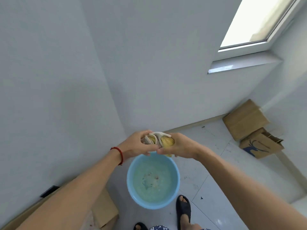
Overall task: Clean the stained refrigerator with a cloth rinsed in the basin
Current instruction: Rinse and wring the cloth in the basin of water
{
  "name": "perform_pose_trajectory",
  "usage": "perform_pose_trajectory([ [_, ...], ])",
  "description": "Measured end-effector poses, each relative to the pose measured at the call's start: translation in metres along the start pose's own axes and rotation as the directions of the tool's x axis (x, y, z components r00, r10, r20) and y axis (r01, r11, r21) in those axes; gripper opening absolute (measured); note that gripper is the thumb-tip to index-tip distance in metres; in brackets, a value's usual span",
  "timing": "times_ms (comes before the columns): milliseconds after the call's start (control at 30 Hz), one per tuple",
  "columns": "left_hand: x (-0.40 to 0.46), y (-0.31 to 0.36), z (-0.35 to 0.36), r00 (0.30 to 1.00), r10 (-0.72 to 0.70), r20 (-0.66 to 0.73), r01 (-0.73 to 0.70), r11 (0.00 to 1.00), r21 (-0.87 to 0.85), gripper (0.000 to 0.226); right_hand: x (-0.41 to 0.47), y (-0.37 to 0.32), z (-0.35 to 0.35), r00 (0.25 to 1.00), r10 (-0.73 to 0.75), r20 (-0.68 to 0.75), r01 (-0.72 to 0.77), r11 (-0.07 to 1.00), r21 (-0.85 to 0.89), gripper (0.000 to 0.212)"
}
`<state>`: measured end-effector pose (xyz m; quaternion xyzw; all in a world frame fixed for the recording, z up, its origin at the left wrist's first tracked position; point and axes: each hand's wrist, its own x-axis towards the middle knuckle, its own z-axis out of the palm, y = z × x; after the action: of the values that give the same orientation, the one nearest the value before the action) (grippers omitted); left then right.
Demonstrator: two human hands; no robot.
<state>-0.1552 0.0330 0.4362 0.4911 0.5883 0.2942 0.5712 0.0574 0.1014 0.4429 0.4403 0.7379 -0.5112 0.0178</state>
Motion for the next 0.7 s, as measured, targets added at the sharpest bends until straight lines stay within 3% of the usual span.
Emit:
perform_pose_trajectory([
  [100,-0.005,0.022,0.006,0.988,0.154,0.017,-0.151,0.983,-0.108,0.043,-0.048,0.006,-0.004,0.999,0.037,-0.02,-0.026,0.914,0.406,0.049],
  [200,-0.005,0.038,0.024,0.979,0.205,-0.02,-0.206,0.967,-0.15,0.051,-0.079,0.012,0.0,0.997,0.075,-0.021,-0.048,0.803,0.593,0.051],
  [333,-0.006,0.069,0.065,0.958,0.283,0.035,-0.279,0.956,-0.094,0.059,-0.122,0.014,-0.001,0.946,0.125,-0.298,0.104,0.755,0.647,0.038],
  [433,-0.012,0.092,0.097,0.951,0.301,0.074,-0.296,0.952,-0.074,0.055,-0.153,0.015,0.001,0.906,0.063,-0.418,0.228,0.759,0.61,0.033],
  [533,-0.018,0.114,0.14,0.939,0.322,0.121,-0.311,0.945,-0.1,0.045,-0.184,0.044,-0.004,0.766,0.055,-0.641,0.355,0.795,0.493,0.025],
  [700,-0.007,0.128,0.227,0.964,0.265,0.03,-0.265,0.964,-0.011,0.025,-0.272,0.136,-0.031,0.563,0.313,-0.765,0.484,0.625,0.613,0.013],
])
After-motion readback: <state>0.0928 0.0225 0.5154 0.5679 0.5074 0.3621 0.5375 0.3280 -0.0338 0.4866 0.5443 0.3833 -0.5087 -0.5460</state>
